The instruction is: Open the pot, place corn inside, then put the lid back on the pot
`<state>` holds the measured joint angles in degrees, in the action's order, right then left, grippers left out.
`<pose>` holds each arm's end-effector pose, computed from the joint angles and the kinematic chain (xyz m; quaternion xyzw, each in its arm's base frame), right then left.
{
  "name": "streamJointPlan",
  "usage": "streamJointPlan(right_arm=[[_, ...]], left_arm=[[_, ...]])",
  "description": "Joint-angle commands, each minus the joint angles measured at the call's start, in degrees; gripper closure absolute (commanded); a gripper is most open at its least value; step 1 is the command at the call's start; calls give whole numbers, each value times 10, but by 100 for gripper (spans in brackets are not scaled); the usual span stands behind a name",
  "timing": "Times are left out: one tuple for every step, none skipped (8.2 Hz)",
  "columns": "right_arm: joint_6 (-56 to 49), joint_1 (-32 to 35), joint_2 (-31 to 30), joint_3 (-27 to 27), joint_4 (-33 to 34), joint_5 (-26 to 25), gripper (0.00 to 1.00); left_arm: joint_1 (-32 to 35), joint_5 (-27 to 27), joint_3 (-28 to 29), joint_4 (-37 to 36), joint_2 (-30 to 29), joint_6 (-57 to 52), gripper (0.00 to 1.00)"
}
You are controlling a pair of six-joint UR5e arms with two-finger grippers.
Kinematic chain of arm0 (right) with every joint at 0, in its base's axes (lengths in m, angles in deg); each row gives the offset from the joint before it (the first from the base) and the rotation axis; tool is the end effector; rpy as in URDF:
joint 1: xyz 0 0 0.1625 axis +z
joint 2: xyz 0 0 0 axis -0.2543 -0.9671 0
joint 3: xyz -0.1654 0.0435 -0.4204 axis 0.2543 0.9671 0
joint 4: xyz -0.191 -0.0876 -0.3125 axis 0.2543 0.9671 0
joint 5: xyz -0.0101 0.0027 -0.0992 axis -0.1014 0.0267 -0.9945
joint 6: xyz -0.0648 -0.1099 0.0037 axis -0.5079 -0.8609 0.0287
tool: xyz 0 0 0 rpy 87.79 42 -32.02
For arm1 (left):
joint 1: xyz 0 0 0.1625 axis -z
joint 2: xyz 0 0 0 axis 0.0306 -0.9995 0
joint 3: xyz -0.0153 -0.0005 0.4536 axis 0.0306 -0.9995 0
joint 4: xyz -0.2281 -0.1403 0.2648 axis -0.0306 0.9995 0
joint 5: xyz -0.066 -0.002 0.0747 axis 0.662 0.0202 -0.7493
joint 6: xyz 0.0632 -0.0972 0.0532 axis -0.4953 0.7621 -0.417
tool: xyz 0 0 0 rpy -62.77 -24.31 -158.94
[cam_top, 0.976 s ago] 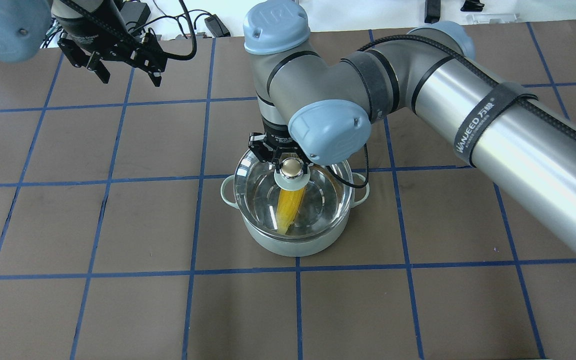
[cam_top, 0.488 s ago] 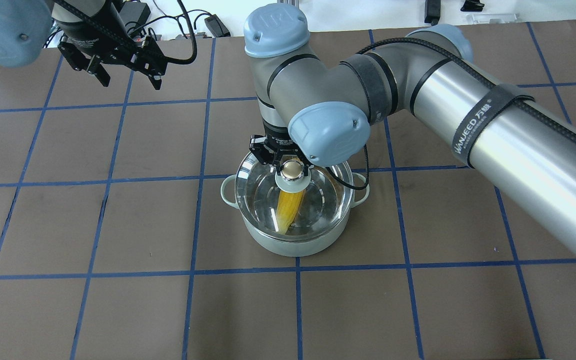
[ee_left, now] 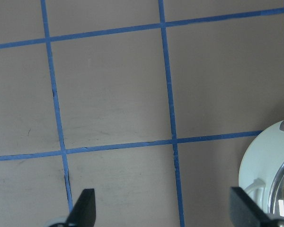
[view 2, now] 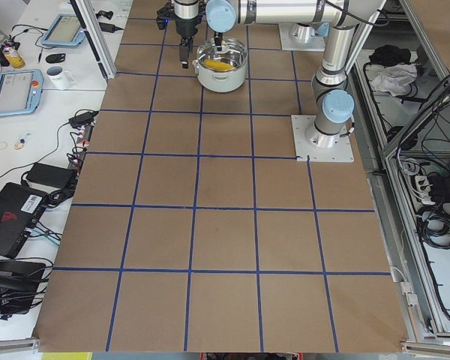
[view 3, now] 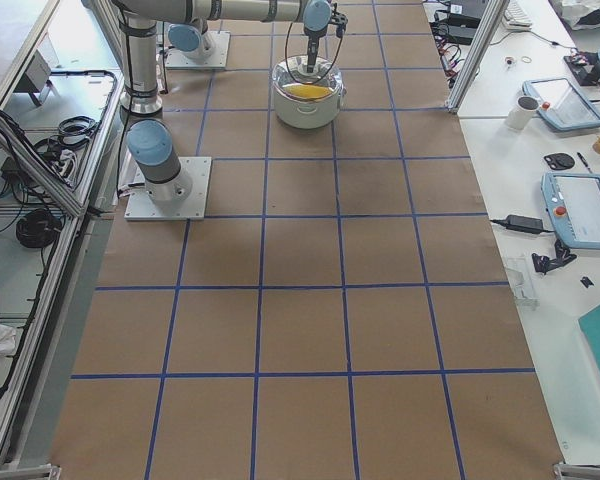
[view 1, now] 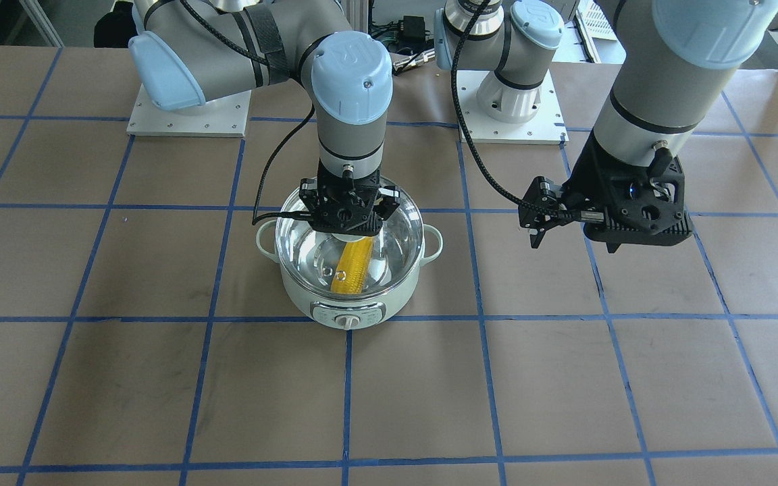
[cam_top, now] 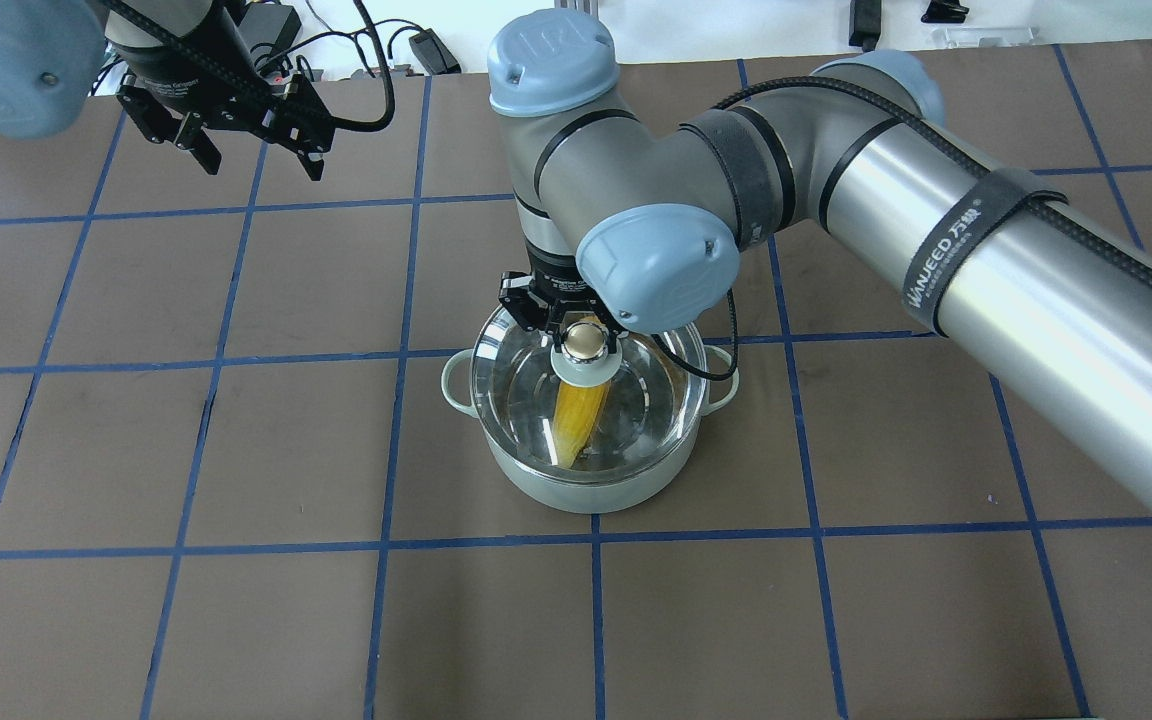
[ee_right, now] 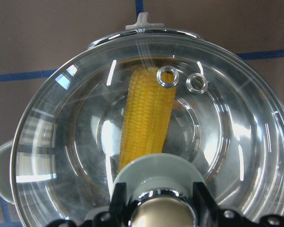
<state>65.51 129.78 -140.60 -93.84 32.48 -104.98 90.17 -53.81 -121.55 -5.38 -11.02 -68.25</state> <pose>0.3606 -0.4523 0.3647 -0.0372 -0.9984 -0.0404 0.0118 -0.1122 -0.5361 0.4830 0.0449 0.9980 -0.0354 0.0274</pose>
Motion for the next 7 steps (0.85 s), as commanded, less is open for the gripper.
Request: streamJointPlan(right_arm=[[-1, 0, 0, -1, -1, 2, 61], [-4, 0, 0, -1, -1, 1, 61], [-4, 0, 0, -1, -1, 3, 61], [-6, 0, 0, 0, 1, 2, 61], [-7, -1, 0, 0, 5, -1, 61], [-7, -1, 0, 0, 4, -1, 60], [-6, -1, 1, -1, 4, -1, 60]], left_arm=[[1, 0, -1, 1, -1, 0, 0], [1, -1, -1, 0, -1, 0, 0], [1, 0, -2, 0, -2, 0, 0], [2, 0, -6, 0, -2, 1, 0], [1, -1, -7, 0, -2, 1, 0], [2, -2, -7, 0, 0, 1, 0], [2, -2, -5, 0, 5, 1, 0]])
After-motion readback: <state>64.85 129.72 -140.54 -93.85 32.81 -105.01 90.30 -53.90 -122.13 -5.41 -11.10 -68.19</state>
